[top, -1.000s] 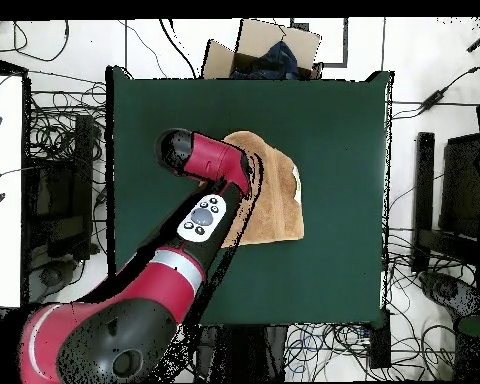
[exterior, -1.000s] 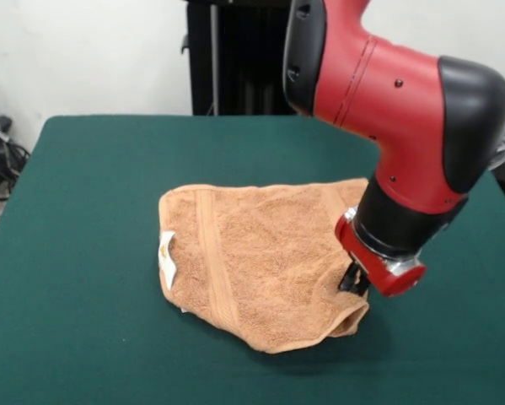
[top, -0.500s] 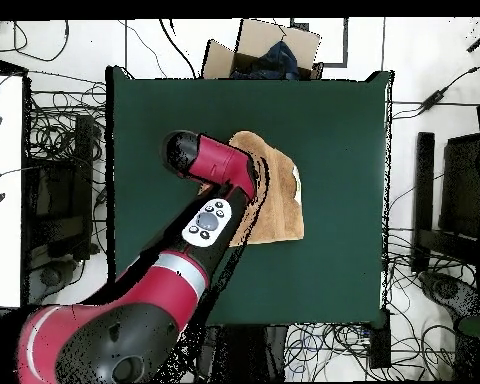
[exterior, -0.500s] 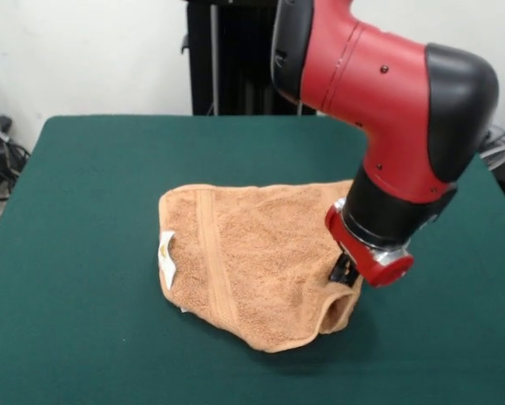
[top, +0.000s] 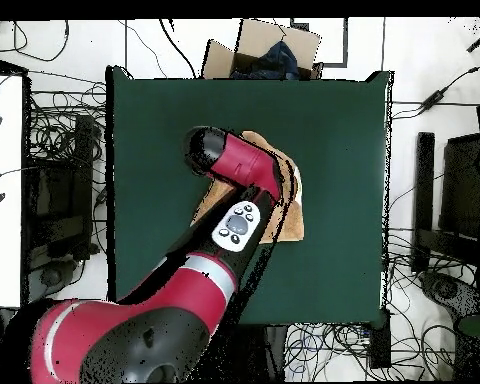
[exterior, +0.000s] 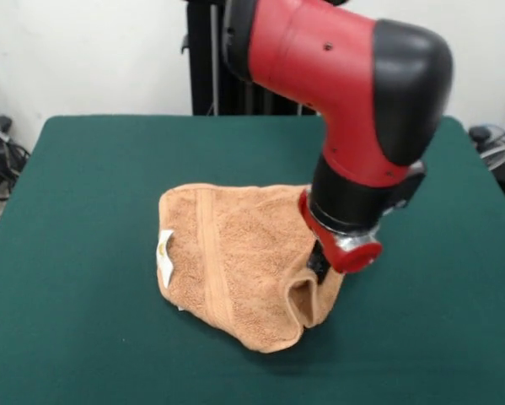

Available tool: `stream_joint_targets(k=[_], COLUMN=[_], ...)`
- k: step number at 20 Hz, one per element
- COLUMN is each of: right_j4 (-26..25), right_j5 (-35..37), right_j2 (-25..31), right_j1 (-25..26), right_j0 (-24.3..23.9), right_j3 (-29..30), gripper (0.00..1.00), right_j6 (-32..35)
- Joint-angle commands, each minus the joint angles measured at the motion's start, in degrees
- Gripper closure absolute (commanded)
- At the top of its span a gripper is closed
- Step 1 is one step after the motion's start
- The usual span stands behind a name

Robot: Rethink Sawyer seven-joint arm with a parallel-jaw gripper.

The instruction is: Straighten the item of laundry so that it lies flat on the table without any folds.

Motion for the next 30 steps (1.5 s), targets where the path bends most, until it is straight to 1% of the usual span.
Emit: stream_joint_targets(k=[1, 5, 10, 14, 17, 20, 23, 26, 28, 29, 30], right_j4=[0.5, -0.1, -0.5, 0.2, 2.2, 4.0, 7.8, 10.5, 12.7, 13.8, 14.1], right_j5=[10.1, 11.9, 12.5, 11.6, 10.5, 11.0, 10.9, 11.1, 13.3, 14.5, 15.3], right_j2=[10.7, 12.1, 13.8, 17.2, 22.2, 26.8, 33.2, 38.4, 42.5, 44.6, 46.2], right_j1=[-2.9, -4.2, -5.3, -7.1, -8.9, -10.5, -12.2, -12.8, -12.4, -12.2, -11.9], right_j0=[-4.6, -5.9, -6.9, -8.9, -12.0, -15.1, -19.8, -23.4, -26.4, -27.9, -29.1], right_j3=[7.8, 8.4, 9.0, 11.1, 14.4, 17.7, 22.7, 26.2, 28.1, 29.1, 29.6], gripper=[1.0, 1.0, 1.0, 1.0, 1.0, 1.0, 1.0, 1.0, 1.0, 0.0, 0.0], right_j6=[5.8, 4.9, 3.9, 0.5, -4.0, -6.4, -10.7, -13.3, -15.1, -16.0, -15.9])
